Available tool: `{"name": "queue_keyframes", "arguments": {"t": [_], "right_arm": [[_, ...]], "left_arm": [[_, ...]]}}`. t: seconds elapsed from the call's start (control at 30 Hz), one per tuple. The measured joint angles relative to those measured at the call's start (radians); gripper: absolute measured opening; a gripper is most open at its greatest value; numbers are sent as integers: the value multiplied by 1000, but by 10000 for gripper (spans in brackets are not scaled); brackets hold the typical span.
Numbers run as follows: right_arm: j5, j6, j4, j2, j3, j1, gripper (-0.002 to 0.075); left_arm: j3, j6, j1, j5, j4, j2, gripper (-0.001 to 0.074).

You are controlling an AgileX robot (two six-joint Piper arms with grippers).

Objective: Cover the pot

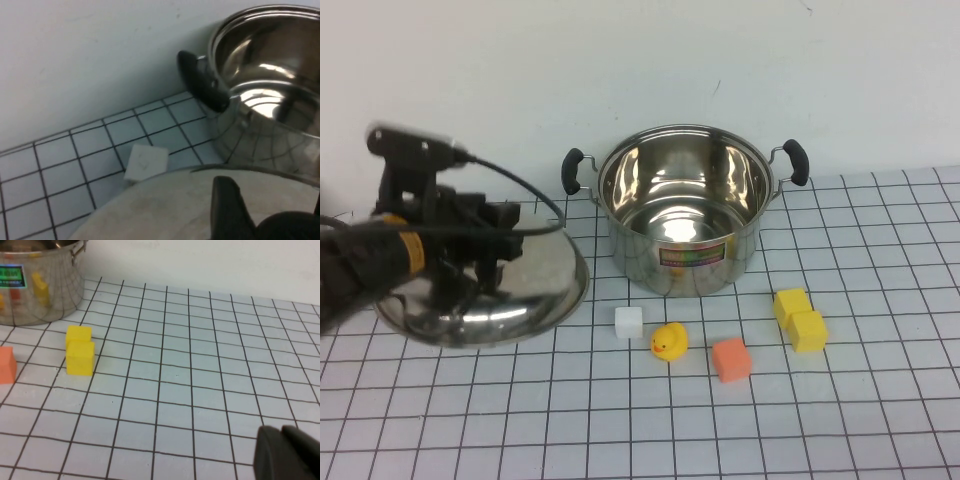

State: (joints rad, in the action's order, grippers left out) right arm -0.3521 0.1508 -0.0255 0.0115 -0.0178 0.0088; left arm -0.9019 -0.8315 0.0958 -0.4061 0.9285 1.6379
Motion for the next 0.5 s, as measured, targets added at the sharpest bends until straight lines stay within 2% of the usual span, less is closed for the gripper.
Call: {"name": "queue_keyframes", "arguments": {"t": [0.07, 0.17, 0.5], "right_arm": [[0, 0, 0, 0, 0, 0, 9], [0, 0, 0, 0, 0, 0, 9], [0, 0, 0, 0, 0, 0, 9]], "left_arm": [[26, 167, 14, 21, -197, 20, 309], [45, 240, 18, 34, -319, 70, 309], [49, 229, 18, 5, -351, 281, 309]]}}
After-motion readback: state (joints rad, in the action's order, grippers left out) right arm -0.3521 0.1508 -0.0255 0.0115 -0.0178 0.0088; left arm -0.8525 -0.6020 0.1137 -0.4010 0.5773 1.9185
